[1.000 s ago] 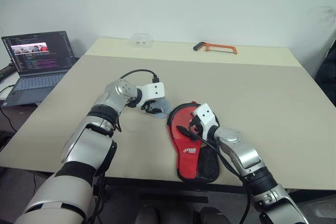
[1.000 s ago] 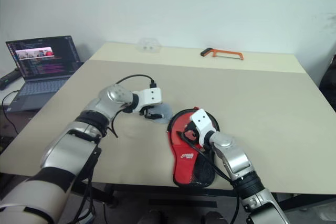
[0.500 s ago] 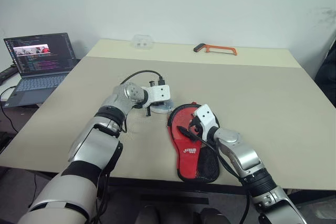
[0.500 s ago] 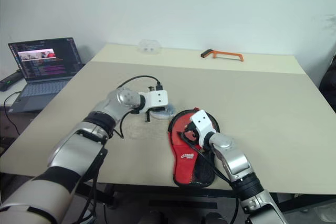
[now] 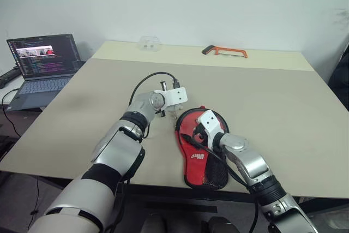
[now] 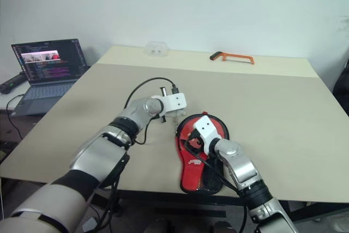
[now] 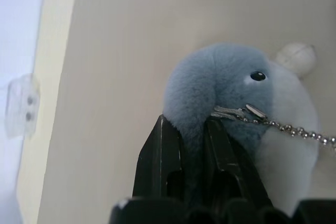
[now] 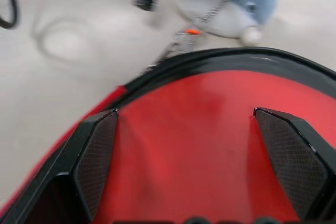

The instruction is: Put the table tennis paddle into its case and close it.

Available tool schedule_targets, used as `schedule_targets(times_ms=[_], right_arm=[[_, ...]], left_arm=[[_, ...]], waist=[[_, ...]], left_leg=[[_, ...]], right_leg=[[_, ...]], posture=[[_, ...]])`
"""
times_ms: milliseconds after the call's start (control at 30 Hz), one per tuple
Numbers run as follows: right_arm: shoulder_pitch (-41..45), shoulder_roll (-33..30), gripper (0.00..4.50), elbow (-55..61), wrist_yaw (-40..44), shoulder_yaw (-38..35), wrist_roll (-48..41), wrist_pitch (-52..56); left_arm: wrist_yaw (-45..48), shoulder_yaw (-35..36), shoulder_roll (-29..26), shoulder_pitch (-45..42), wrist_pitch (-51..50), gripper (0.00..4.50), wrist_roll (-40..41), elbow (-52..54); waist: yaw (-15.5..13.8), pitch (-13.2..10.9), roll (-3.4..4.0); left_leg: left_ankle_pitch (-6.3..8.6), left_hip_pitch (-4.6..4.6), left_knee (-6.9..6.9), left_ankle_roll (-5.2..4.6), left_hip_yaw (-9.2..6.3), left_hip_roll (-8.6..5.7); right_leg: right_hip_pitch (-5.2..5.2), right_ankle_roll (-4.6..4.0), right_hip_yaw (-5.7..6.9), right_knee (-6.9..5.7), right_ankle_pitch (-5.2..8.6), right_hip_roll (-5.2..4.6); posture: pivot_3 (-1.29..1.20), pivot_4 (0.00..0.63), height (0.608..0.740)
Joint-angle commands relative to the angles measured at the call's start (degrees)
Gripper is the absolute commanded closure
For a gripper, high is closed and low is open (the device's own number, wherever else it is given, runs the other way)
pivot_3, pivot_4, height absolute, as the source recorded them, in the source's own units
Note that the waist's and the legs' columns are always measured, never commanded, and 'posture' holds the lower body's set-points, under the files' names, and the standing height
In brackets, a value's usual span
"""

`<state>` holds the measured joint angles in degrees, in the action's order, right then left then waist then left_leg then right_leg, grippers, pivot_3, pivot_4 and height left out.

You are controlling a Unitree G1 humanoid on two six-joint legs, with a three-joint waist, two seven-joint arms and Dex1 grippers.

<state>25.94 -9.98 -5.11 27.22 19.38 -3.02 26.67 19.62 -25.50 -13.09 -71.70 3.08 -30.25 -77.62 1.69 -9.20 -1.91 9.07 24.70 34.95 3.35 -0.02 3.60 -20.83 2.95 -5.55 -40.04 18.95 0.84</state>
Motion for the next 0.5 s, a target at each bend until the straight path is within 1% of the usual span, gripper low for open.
schedule_targets(times_ms=[33,167,333,500], right_arm=[[-2.36,-0.75,0.00,-1.53,2.19,3.60,1.88,2.47],[-3.19,-0.99,0.00,-0.21,3.53,5.12,2.38,3.09],[-4.19,-1.02,0.00,1.58,4.76,7.32,3.17,4.06],[-3.97,-0.12,0.00,2.02,5.27,8.62,3.83,4.74]], left_arm=[[-8.85,0.45,2.89,-4.37,-1.43,4.43,-1.12,-0.06],[-14.20,-1.03,6.19,-6.59,-1.74,4.43,-3.53,-0.97],[-23.57,-2.17,11.00,-9.28,-1.43,4.43,-6.19,-1.56],[-24.08,-4.19,16.35,-8.94,1.50,4.43,-8.60,-1.83]], waist=[[0.01,-0.01,-0.01],[0.16,-0.03,-0.04],[0.33,-0.05,-0.04],[0.20,-0.05,-0.04]], left_leg=[[0.00,0.01,0.00,0.00,0.00,0.00],[0.03,0.21,-0.09,0.04,0.06,0.00],[0.16,0.33,-0.29,0.23,0.12,0.00],[0.20,0.32,-0.43,0.29,0.13,0.00]], right_leg=[[0.00,0.00,0.00,0.02,0.00,0.00],[-0.18,0.01,-0.04,0.16,0.01,0.00],[-0.41,-0.08,-0.12,0.17,0.09,0.01],[-0.46,-0.12,-0.11,0.20,0.16,0.02]], posture=[[0.00,0.150,0.740],[0.00,0.150,0.740],[0.00,0.150,0.740],[0.00,0.150,0.740]])
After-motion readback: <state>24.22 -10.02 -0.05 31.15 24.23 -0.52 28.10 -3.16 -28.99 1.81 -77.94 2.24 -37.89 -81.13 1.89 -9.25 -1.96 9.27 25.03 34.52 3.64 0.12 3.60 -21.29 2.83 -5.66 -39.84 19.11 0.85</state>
